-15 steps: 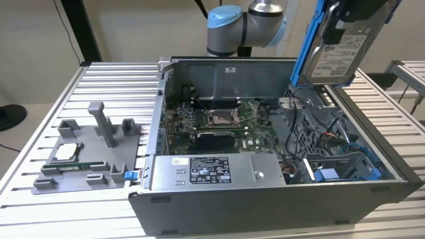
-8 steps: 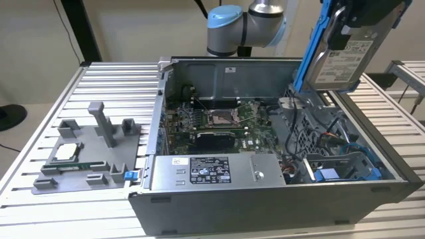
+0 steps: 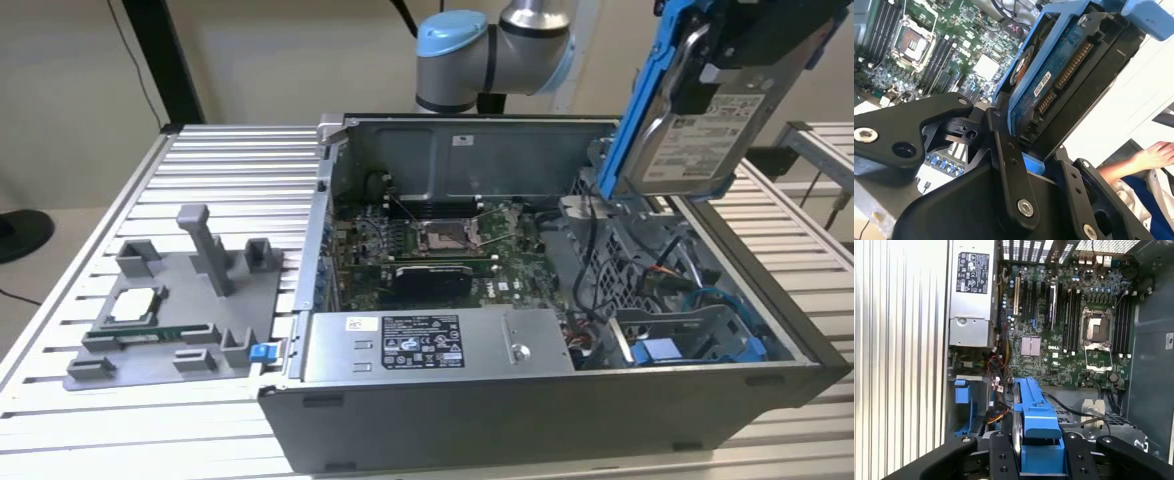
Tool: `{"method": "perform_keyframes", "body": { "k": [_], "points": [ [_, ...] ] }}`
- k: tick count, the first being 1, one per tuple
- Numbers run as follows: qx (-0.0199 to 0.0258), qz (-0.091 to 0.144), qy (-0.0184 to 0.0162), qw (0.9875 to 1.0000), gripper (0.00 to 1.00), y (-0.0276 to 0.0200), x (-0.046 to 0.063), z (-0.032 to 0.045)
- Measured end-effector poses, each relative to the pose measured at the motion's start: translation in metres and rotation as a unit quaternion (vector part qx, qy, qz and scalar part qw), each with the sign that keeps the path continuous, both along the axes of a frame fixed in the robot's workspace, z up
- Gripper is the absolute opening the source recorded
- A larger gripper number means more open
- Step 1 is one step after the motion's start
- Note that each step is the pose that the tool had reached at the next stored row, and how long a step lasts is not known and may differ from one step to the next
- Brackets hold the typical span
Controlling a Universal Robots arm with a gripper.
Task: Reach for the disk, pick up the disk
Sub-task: 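Pick up the disk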
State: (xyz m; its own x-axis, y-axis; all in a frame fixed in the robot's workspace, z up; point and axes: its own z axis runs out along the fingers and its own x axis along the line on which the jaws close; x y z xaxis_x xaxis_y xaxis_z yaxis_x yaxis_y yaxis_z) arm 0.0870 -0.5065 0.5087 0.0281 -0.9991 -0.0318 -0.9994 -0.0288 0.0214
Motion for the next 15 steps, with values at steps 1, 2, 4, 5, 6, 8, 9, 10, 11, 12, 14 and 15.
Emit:
{"method": "perform_keyframes", "body": {
  "k": [1, 2, 4, 5, 6, 8, 9, 10, 11, 12, 14, 15],
  "points": [
    [0.0000, 0.000, 0.0000, 1.0000, 0.00, -0.0023, 0.000, -0.0001],
    [0.0000, 0.000, 0.0000, 1.0000, 0.00, -0.0048, 0.000, -0.0002],
    [0.0000, 0.000, 0.0000, 1.0000, 0.00, -0.0092, 0.000, -0.0005],
    [0.0000, 0.000, 0.0000, 1.0000, 0.00, -0.0115, 0.000, -0.0007],
    [0.0000, 0.000, 0.0000, 1.0000, 0.00, -0.0136, 0.000, -0.0008],
    [0.0000, 0.000, 0.0000, 1.0000, 0.00, -0.0179, 0.000, -0.0011],
    [0.0000, 0.000, 0.0000, 1.0000, 0.00, -0.0201, 0.000, -0.0012],
    [-0.0001, 0.000, 0.0000, 1.0000, 0.00, -0.0223, 0.000, -0.0014],
    [-0.0001, 0.000, 0.0000, 1.0000, 0.00, -0.0247, 0.000, -0.0015],
    [0.0000, 0.000, 0.0000, 1.0000, 0.00, -0.0269, 0.000, -0.0017],
    [0.0000, 0.000, 0.0000, 1.0000, 0.00, -0.0314, 0.000, -0.0020],
    [0.0000, 0.000, 0.0000, 1.0000, 0.00, -0.0337, 0.000, -0.0022]
  ]
}}
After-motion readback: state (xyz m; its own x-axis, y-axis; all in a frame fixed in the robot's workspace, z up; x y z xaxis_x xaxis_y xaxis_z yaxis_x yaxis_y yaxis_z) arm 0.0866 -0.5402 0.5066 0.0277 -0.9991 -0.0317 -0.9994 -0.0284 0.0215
